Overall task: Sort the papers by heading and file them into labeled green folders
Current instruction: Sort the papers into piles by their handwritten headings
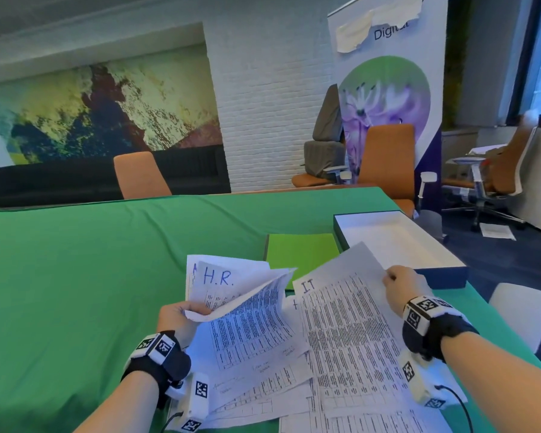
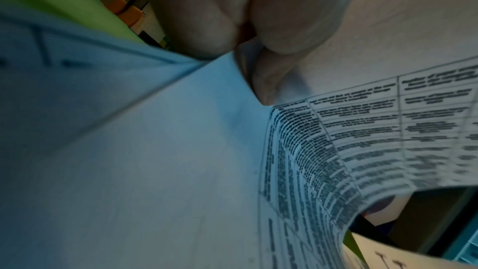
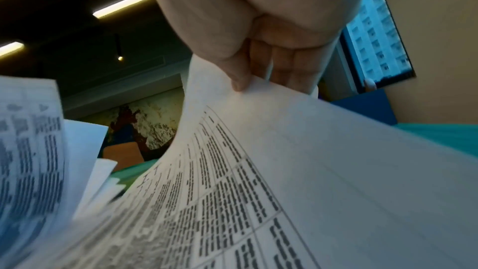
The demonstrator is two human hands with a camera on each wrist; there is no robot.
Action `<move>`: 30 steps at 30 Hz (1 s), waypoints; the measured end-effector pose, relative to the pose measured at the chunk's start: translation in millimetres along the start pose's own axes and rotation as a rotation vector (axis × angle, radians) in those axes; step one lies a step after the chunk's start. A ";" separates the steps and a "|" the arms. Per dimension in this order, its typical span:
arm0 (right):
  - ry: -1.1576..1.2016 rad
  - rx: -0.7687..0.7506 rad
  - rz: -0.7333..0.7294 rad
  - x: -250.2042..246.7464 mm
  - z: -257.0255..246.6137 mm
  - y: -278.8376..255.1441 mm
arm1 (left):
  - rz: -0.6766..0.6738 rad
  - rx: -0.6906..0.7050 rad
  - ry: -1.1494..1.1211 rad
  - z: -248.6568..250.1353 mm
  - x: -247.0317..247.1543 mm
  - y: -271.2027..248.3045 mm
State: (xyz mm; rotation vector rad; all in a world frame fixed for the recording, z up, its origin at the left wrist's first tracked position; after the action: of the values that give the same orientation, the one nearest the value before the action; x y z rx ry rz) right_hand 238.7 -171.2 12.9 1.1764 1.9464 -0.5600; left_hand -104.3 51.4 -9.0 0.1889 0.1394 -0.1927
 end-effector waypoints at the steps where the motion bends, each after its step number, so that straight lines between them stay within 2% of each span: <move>1: 0.044 -0.002 0.013 -1.8 -2.2 2.0 | -0.006 0.001 -0.029 2.9 0.2 -0.5; 3: 0.110 -0.003 0.025 -4.3 -6.3 5.1 | -0.019 0.006 -0.102 8.4 0.0 -2.1; 7: 0.129 0.019 -0.058 -4.3 -11.0 7.8 | -0.038 -0.060 -0.308 12.5 -7.7 2.6; 10: 0.164 0.041 -0.011 -14.3 -16.0 10.7 | -0.063 -0.092 -0.357 13.9 -13.7 5.5; 13: 0.249 0.021 0.051 -25.8 -28.3 13.1 | -0.109 -0.049 -0.385 17.0 -16.9 8.0; 17: 0.376 -0.100 0.076 -35.2 -52.3 13.7 | -0.115 0.112 -0.313 25.3 -16.7 14.7; 20: 0.458 -0.176 0.007 -33.8 -71.8 9.2 | -0.140 0.134 -0.306 25.5 -16.3 19.3; 24: 0.651 -0.207 -0.064 -25.9 -90.3 4.1 | -0.233 0.229 -0.454 26.0 -15.6 17.4; 26: 0.791 -0.172 -0.073 -19.4 -93.4 2.3 | -0.221 0.297 -0.399 33.3 -17.0 18.6; 27: 0.845 -0.153 -0.097 -14.0 -94.8 0.3 | -0.219 0.287 -0.356 33.8 -14.7 21.9; 30: 0.821 -0.174 -0.219 11.3 -101.2 -7.6 | -0.091 0.282 -0.332 35.0 -7.3 28.0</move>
State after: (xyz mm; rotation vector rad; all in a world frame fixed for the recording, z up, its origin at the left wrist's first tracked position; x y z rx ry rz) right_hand 189.3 -98.1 64.4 1.1877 2.7683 0.0226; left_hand -101.6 72.7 31.0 0.4281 -0.2114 -0.3318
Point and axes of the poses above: each hand's wrist, its own y-axis towards the middle knuckle, its own x-axis out of the palm, z = x × y, the point moved 3 cm from there along y, towards the middle knuckle, and after that the axes turned 5 degrees about x, right-handed, at the moved point
